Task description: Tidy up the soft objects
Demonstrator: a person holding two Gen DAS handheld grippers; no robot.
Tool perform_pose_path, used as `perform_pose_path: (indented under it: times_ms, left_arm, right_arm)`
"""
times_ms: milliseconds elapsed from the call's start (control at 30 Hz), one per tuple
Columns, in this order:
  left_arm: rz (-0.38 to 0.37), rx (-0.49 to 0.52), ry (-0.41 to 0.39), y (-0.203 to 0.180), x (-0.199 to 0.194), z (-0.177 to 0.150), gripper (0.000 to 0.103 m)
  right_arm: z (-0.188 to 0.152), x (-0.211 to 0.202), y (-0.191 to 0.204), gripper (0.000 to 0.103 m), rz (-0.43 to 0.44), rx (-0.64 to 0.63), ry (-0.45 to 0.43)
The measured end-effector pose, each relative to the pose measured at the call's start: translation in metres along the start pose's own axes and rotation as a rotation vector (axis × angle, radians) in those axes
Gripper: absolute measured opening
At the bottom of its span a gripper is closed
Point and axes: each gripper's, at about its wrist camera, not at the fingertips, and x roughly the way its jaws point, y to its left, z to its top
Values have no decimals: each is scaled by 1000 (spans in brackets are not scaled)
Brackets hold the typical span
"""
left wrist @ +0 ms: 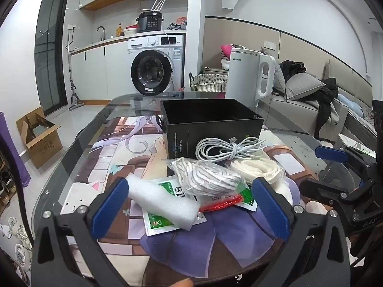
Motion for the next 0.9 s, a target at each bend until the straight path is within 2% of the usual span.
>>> perform_pose_path:
  times_ms: [900]
  left_arm:
    - [17, 9, -2, 1, 1, 0, 103]
  right_arm:
    - [-1, 5, 2, 103, -10, -7, 23]
